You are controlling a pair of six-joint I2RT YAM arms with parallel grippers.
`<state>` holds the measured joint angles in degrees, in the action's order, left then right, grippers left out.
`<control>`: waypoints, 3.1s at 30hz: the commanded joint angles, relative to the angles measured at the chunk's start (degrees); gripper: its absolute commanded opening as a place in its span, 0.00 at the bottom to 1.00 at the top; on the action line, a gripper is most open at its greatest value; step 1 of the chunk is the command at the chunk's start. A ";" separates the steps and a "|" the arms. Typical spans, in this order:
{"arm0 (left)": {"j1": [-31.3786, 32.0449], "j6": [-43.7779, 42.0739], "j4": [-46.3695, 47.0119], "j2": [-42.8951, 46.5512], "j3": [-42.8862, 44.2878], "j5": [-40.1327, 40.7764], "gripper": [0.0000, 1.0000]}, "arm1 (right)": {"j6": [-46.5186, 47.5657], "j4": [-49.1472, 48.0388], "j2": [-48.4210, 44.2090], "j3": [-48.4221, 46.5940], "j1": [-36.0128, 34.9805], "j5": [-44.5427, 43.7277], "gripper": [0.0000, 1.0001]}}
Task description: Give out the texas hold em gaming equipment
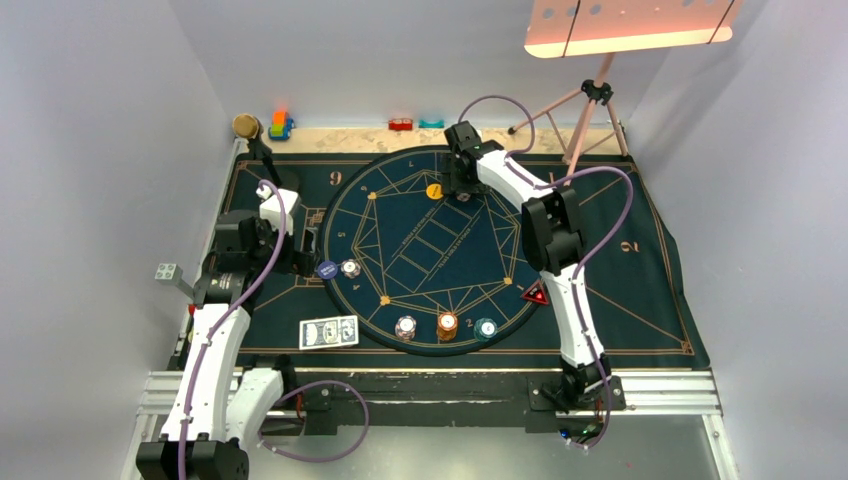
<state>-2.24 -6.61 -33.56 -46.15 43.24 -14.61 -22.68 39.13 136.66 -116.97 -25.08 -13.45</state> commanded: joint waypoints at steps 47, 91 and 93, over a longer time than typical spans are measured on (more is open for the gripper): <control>-0.40 -0.69 1.48 0.77 -0.16 -1.03 1.00 | -5.71 -9.19 -34.97 46.90 -44.18 5.68 0.86; -0.40 -0.68 1.57 2.02 -0.35 -0.60 1.00 | -5.57 -7.95 -34.19 45.12 -44.71 5.26 0.51; -0.40 -0.73 1.59 2.00 -0.35 -0.59 1.00 | -5.77 -7.93 -34.18 45.29 -44.70 4.89 0.45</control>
<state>-2.24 -6.66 -33.56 -44.93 43.22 -14.85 -28.03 30.48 105.21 -70.06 -69.45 -7.60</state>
